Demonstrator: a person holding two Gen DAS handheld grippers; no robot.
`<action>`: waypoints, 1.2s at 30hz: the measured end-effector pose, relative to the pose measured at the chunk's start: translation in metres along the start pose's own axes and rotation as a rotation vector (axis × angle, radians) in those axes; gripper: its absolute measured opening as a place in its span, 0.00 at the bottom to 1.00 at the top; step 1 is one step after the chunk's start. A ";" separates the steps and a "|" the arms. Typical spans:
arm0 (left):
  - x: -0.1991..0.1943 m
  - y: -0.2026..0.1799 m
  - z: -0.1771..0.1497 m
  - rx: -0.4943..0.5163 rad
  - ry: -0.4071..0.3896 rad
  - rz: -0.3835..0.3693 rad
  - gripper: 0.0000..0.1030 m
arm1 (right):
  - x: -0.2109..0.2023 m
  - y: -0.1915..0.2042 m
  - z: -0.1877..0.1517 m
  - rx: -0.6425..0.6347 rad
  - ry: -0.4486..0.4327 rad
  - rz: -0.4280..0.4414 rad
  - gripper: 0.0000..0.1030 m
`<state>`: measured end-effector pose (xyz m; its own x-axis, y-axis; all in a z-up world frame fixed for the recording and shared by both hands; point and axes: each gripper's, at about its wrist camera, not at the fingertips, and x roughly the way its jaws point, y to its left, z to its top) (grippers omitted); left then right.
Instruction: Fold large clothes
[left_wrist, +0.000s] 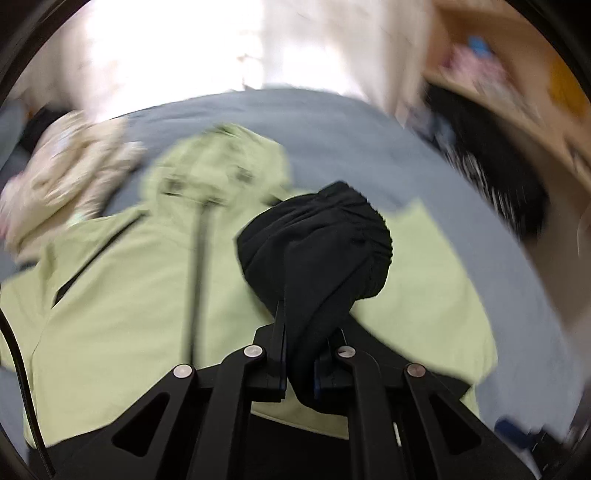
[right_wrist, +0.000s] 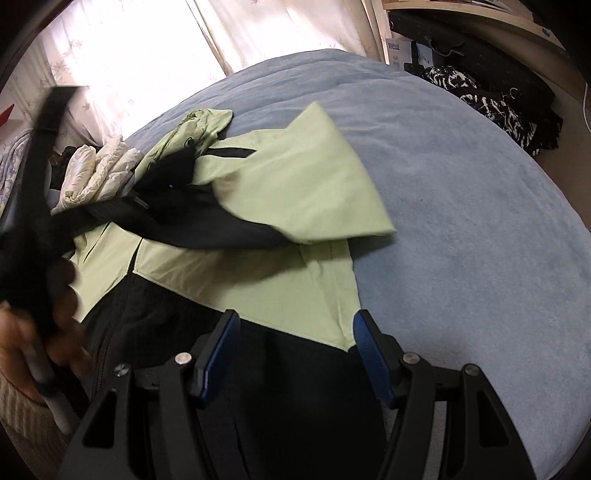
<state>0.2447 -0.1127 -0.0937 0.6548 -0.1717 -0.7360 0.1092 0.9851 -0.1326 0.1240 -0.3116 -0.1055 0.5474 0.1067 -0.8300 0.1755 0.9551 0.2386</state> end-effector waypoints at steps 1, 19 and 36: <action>0.000 0.015 0.002 -0.040 -0.005 0.016 0.11 | 0.000 0.001 0.000 -0.003 0.000 -0.001 0.62; 0.048 0.196 -0.017 -0.417 0.276 -0.122 0.61 | 0.000 0.025 0.068 -0.040 -0.025 0.065 0.62; 0.081 0.194 0.019 -0.210 0.265 -0.120 0.10 | 0.163 -0.045 0.178 0.207 0.174 0.105 0.35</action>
<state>0.3335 0.0645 -0.1664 0.4270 -0.3085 -0.8500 -0.0006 0.9399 -0.3414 0.3507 -0.3866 -0.1616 0.4262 0.2648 -0.8650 0.2985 0.8615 0.4108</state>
